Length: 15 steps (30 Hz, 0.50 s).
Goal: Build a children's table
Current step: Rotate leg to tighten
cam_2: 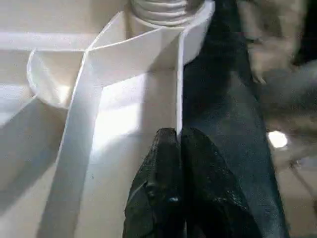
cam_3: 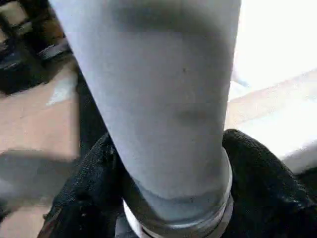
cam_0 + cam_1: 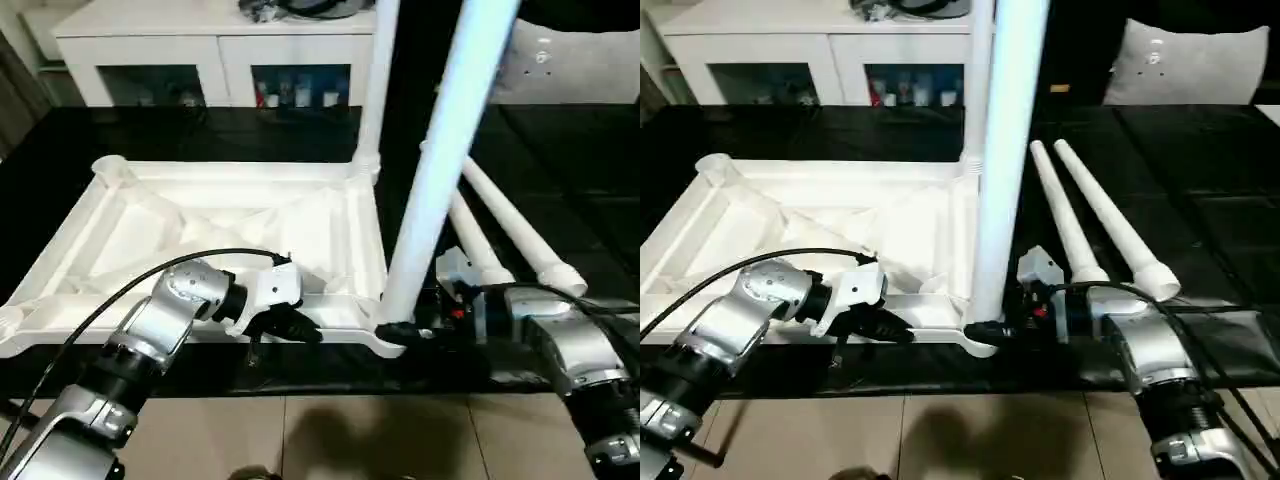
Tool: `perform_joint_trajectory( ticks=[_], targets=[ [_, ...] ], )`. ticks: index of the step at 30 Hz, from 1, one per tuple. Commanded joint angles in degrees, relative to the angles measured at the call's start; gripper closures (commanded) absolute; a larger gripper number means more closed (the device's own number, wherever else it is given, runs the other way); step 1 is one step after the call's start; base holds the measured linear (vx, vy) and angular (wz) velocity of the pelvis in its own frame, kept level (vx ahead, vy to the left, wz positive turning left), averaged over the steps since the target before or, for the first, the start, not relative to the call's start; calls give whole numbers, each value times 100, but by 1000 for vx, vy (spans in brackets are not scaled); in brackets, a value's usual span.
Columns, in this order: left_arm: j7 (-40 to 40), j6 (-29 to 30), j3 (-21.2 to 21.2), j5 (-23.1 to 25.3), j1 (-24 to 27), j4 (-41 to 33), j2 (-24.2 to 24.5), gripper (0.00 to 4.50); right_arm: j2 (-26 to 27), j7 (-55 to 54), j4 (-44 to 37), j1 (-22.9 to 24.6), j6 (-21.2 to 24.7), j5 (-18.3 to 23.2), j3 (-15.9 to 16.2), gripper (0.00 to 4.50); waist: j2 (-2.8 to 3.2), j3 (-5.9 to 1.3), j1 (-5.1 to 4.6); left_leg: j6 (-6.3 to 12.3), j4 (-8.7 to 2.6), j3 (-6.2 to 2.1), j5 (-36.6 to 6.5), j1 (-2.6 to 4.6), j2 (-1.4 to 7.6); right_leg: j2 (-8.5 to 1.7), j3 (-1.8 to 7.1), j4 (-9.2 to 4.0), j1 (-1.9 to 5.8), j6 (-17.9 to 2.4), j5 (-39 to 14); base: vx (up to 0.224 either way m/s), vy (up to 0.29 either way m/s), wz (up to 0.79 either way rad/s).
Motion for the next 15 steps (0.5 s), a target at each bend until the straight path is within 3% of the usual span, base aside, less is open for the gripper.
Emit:
perform_joint_trajectory(
  ticks=[1,3,4,7,10,11,13,15],
  targets=[
    [351,494,-202,-174,99,-374,-483,450,420,-882,258,-170,197,-78,11,186,-60,-295,-8,168,-440,-122,-1573,36,316,-421,287,-500,273,-1018,-2537,0,0,0],
    [777,847,-114,-179,110,-516,-786,450,743,-1546,522,-335,291,-106,-129,186,-62,-283,-129,51,-467,-164,-1734,19,299,-409,256,-553,275,-793,-2944,0,0,0],
    [986,1024,-83,-154,116,-601,-949,450,907,-1875,643,-413,336,-107,-204,186,-103,-284,-155,54,-463,-160,-1788,37,295,-405,253,-586,264,-745,-3019,0,0,0],
    [1490,1271,-23,-57,83,-631,-1373,450,1281,-2583,951,-599,439,-15,-463,186,-81,-284,-241,110,-430,-149,-1896,57,268,-402,265,-630,223,-712,-3040,0,0,0],
    [2212,1320,29,87,-103,-371,-1908,450,1659,-3619,1440,-846,237,-70,-797,186,-86,-275,-289,128,-420,-143,-2027,88,236,-372,226,-675,186,-634,-3190,0,0,0],
    [2230,1324,27,95,-109,-368,-1920,450,1670,-3634,1447,-848,226,-73,-808,151,-88,-284,-284,131,-414,-144,-2031,92,232,-378,224,-681,188,-605,-3226,0,0,0],
    [2372,1281,-24,218,-203,-287,-1981,450,1765,-3796,1456,-843,148,-123,-903,130,-79,-297,-274,169,-444,-158,-1966,53,255,-377,236,-663,213,-568,-3059,0,0,0],
    [2400,1203,-91,380,-281,-194,-1870,450,1787,-3812,1365,-782,89,-168,-920,114,-46,-317,-263,181,-460,-161,-1910,49,274,-373,260,-630,217,-653,-2729,0,0,0]
  ],
)
